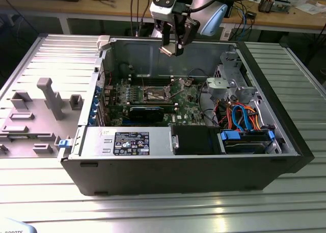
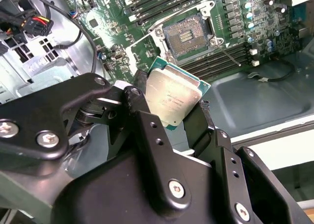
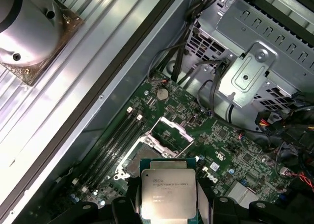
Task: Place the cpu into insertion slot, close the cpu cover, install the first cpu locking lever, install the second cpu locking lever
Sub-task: 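Place the cpu into insertion slot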
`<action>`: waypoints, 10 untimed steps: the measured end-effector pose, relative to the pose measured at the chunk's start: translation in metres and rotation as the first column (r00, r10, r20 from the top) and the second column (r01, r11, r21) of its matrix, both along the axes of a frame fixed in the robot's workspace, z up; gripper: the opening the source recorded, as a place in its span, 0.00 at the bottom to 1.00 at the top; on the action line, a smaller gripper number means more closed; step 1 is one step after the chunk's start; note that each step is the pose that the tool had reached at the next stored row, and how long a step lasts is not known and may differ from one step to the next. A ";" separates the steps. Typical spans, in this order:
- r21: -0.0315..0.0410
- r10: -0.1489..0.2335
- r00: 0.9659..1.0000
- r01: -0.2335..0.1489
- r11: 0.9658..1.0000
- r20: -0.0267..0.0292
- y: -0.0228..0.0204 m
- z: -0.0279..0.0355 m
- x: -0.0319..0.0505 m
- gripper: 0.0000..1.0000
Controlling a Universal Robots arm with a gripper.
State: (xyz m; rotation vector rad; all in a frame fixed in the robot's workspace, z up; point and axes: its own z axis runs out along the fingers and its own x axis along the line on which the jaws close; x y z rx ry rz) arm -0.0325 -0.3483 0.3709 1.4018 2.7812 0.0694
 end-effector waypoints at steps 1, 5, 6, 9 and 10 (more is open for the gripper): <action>0.000 -0.009 1.000 0.009 1.000 0.000 0.0000 0.0000 0.0000 0.54; 0.000 -0.049 0.999 0.049 0.999 0.000 0.0000 0.0000 0.0000 0.54; 0.000 -0.056 0.998 0.056 0.998 0.000 0.0000 0.0000 0.0000 0.54; -0.002 -0.079 0.997 0.079 0.997 0.000 0.0000 0.0000 0.0000 0.54; -0.002 -0.085 0.996 0.085 0.996 0.000 0.0000 0.0000 0.0000 0.54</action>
